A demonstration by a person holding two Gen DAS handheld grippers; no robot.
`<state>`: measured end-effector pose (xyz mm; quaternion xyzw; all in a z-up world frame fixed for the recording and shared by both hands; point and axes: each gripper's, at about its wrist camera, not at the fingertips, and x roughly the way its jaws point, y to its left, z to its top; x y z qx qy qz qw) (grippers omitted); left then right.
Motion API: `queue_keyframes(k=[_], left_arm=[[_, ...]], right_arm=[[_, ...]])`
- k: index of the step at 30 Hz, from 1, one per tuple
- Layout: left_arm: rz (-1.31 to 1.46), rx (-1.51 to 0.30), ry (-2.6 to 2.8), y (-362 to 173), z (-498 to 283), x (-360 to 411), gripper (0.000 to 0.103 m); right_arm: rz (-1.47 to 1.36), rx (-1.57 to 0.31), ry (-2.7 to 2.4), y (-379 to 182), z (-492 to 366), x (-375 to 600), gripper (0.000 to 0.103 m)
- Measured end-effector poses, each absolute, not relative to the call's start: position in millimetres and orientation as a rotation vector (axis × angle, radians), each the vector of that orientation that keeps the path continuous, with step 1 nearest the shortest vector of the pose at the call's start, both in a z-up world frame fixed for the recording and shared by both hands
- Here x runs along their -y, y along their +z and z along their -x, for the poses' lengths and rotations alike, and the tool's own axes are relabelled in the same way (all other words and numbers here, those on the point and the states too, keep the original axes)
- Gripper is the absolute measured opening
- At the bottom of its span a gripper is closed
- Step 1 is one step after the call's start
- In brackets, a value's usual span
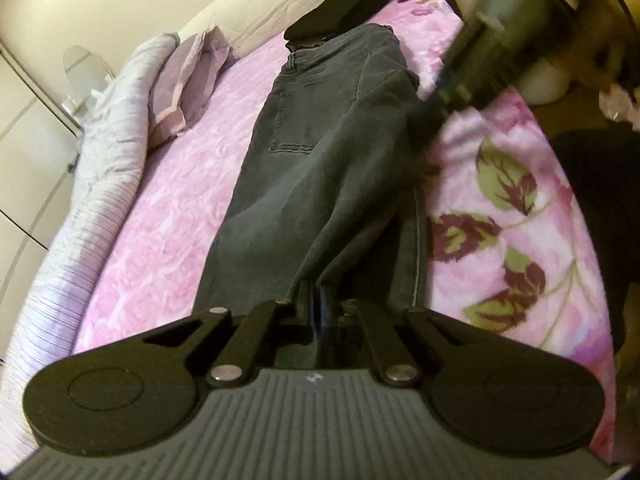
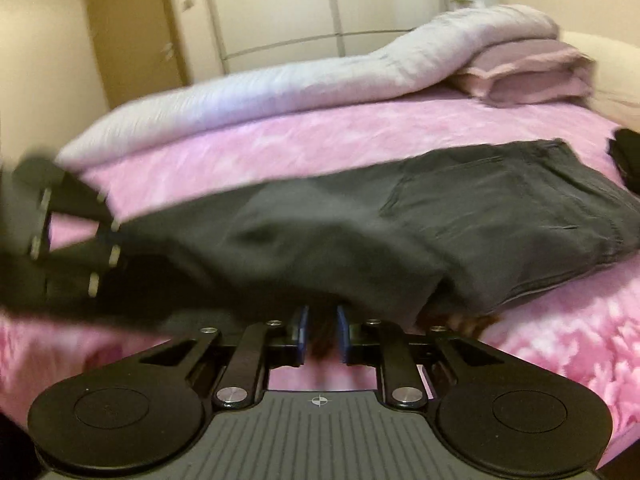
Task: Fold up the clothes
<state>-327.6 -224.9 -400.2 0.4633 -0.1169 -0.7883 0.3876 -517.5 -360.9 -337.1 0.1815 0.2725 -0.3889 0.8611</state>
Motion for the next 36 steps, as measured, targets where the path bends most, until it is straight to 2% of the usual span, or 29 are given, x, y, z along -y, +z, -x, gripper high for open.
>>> queue_keyframes(k=[1,2,5,7,8,9,11,13,16,19,23,29,31,36], left_arm=[[-1.185,0.336,-1.992,-404,332,223,0.008],[-1.2,0.397,-1.982,-410,337,218,0.014],[-1.247,0.642,-1.931,-433,357,201,0.049],[-1.288,0.811,-1.889,-448,370,194,0.044],[-1.31,0.852,-1.871,-452,375,194,0.032],[-1.326,0.874,-1.859,-454,379,196,0.016],[-1.298,0.795,-1.88,-443,379,204,0.009],[-1.234,0.686,-1.919,-426,372,213,0.008],[-1.137,0.462,-2.017,-395,355,229,0.007],[-1.057,0.279,-2.094,-375,340,242,0.007],[-0.981,0.146,-2.134,-360,328,252,0.006],[-1.034,0.281,-2.082,-362,332,248,0.006],[-1.081,0.359,-2.082,-374,337,243,0.007],[-1.147,0.488,-2.119,-402,350,218,0.011]], right_arm=[[-0.385,-0.564,-0.823,-334,519,361,0.017],[-0.389,-0.557,-0.83,-332,521,361,0.017],[-0.4,-0.535,-0.85,-323,527,361,0.017],[-0.408,-0.521,-0.864,-318,531,361,0.018],[-0.412,-0.513,-0.87,-315,533,361,0.024],[-0.386,-0.527,-0.878,-318,528,356,0.03],[-0.276,-0.559,-0.875,-327,513,339,0.07],[-0.164,-0.589,-0.87,-336,497,322,0.078],[-0.017,-0.634,-0.927,-351,474,314,0.079],[0.037,-0.6,-1.002,-356,459,322,0.08],[0.165,-0.621,-1.098,-369,443,334,0.08],[0.456,-0.764,-1.223,-398,428,355,0.08],[0.511,-0.774,-1.246,-390,449,353,0.08],[0.552,-0.939,-1.135,-372,474,345,0.08]])
